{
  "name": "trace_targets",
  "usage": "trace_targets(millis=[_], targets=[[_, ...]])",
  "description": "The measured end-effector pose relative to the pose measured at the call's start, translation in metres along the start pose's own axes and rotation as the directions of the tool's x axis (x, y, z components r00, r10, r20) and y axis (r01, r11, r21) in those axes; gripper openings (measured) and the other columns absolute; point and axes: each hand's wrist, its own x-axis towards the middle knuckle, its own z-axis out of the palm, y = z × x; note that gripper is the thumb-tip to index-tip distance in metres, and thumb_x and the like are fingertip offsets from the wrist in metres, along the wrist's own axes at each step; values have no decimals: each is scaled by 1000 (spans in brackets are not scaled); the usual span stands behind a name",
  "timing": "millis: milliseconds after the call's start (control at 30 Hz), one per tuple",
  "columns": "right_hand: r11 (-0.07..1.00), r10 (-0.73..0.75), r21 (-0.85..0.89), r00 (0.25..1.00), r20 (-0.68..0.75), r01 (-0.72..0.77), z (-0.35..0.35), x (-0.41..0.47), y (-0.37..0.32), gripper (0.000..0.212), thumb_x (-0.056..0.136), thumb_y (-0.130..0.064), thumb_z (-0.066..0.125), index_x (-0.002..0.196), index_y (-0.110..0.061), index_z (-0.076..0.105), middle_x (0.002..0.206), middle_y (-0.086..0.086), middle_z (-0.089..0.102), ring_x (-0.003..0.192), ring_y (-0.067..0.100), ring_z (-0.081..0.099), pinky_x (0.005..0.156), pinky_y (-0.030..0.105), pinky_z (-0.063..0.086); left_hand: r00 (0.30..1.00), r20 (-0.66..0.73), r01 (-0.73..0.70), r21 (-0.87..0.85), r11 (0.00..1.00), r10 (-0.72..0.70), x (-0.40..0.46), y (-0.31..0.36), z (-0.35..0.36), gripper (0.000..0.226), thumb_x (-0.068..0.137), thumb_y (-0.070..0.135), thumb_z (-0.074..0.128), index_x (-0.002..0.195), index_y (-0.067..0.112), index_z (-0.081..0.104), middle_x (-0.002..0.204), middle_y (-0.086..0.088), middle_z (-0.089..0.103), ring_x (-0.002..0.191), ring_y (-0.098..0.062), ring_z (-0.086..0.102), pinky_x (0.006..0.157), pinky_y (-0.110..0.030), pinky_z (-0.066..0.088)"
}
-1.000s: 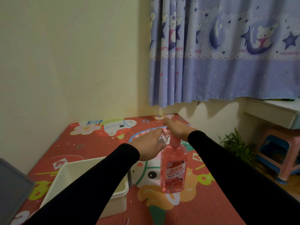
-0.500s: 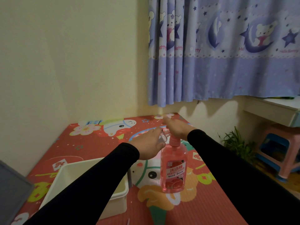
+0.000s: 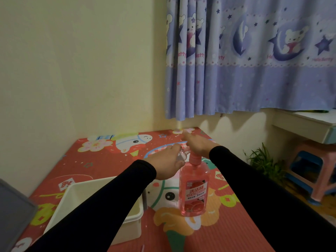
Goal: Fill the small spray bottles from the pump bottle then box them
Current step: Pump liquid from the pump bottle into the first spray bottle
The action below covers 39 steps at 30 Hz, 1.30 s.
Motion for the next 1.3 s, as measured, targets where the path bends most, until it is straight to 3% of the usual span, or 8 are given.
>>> trace_targets(millis=[167,367,633,833,1133,1300], targets=[[999,11,30,1000,19,-11,0,-4,-1,57,105,-41,14,142,-7,41,150,18,39,135,30,40,110,38,27,1000,30,10,13,1000,-10,-2,2,-1,46,102,38,40,140,14,30,141,-8,42,113,-26,52,90,-37,43],[994,-29,108,999,-44,33,-8,-1,-8,56,103,-42,21,129,-5,54,139,17,52,127,29,48,110,44,34,1000,-20,-4,-15,1000,4,-2,5,-12,47,101,36,42,141,14,31,146,-6,39,123,-24,47,92,-32,37],[999,25,26,999,24,-25,3,-3,-2,54,106,-37,16,143,-4,37,146,23,43,133,34,42,108,41,30,999,33,9,-10,1000,-9,-3,0,-1,47,101,38,40,141,16,30,143,-7,40,115,-25,51,92,-38,43],[993,-11,117,1000,-28,14,-8,2,-5,60,101,-47,21,133,-7,51,140,17,51,129,29,47,112,45,32,1000,-25,-8,-24,1000,7,-1,2,-10,47,100,38,43,141,15,32,143,-7,43,120,-24,49,95,-35,41],[999,6,39,1000,8,-7,2,-4,1,49,106,-30,15,142,-2,35,144,25,43,131,36,43,108,41,31,1000,29,13,-9,1000,-13,-3,3,-2,46,101,39,41,139,15,32,138,-7,45,112,-25,52,92,-39,44],[993,-31,110,999,-41,35,-9,-1,-5,53,103,-40,20,133,-7,49,139,17,51,126,31,47,110,43,33,1000,-9,5,-57,998,-5,-2,2,-8,45,100,38,42,138,16,33,137,-6,46,110,-24,52,86,-35,42]])
